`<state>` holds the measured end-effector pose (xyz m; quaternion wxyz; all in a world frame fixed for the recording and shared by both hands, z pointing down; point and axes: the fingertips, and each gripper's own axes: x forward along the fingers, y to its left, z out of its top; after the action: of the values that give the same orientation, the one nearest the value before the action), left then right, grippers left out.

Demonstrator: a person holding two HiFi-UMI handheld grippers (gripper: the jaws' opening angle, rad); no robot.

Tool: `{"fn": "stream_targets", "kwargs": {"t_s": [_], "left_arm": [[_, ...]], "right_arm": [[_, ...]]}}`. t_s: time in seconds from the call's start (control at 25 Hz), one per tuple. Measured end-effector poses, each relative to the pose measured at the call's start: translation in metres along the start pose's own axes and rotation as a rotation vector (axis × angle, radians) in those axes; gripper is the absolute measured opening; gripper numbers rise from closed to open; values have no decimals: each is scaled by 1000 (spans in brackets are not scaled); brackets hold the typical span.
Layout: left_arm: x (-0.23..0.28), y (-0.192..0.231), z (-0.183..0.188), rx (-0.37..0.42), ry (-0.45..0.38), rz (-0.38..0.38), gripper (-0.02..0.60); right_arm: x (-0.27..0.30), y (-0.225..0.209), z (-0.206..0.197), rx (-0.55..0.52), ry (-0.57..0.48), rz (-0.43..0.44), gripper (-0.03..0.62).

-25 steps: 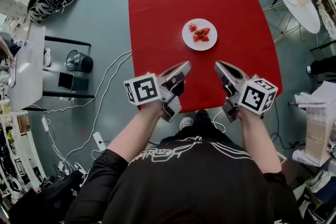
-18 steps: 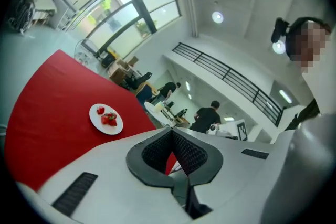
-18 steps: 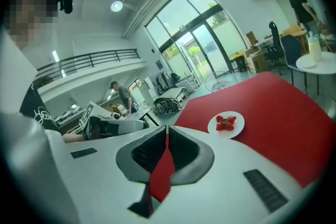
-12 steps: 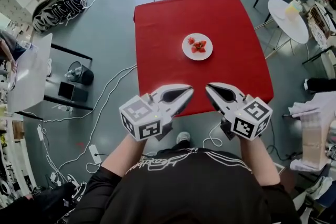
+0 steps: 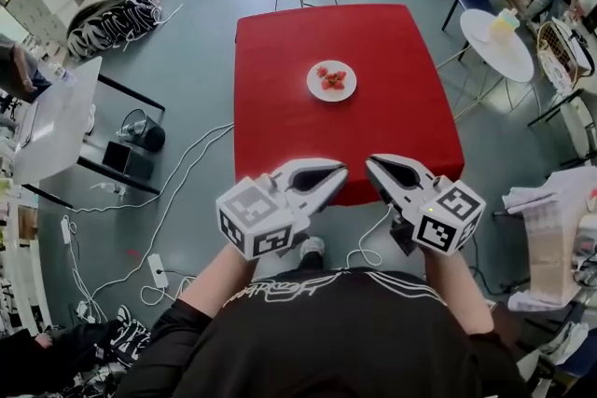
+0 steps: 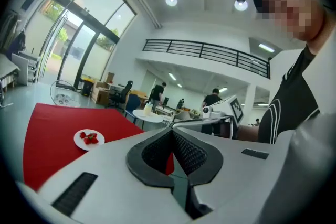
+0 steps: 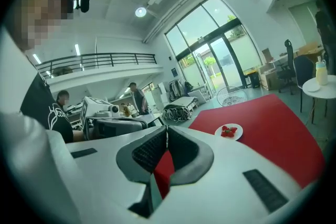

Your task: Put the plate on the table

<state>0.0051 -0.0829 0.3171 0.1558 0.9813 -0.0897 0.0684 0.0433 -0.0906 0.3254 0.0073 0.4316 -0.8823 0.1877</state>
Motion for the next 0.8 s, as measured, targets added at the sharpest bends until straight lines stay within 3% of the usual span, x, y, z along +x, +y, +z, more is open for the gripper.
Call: {"fn": "stream_targets", "kwargs": {"t_s": [0.28,0.8], "left_arm": [[-3,-40,8,70,-7,37,6],[-5,-83,5,80,-28,57,6]], "right_arm": [[-39,16,6,-38,-40,1,9],[-78,45,0,-67,-69,25,8]]}}
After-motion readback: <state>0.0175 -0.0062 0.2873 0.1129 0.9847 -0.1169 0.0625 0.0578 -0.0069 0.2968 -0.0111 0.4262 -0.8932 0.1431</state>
